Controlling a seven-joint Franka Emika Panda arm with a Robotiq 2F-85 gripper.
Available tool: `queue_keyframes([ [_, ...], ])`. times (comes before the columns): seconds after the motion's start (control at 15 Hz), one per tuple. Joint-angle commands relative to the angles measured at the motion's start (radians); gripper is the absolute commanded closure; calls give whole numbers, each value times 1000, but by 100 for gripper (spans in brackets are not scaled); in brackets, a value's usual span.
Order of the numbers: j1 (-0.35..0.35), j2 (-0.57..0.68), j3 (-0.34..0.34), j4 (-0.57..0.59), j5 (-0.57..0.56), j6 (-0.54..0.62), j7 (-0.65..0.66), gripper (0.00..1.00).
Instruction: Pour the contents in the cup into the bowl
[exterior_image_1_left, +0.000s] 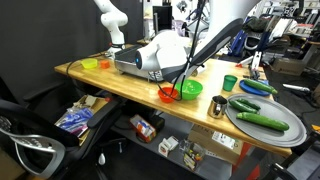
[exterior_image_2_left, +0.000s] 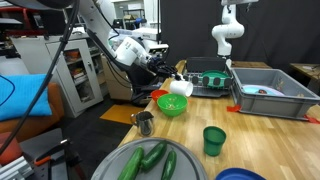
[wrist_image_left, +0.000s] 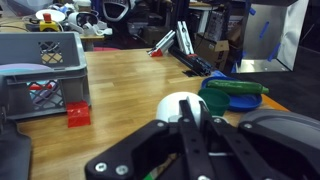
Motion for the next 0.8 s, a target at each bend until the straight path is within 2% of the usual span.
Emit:
queue_keyframes([
  [0.0, 12, 23, -4, 25, -36, -34, 17, 98],
  [0.73, 29, 40, -7, 27, -106, -65, 49, 98],
])
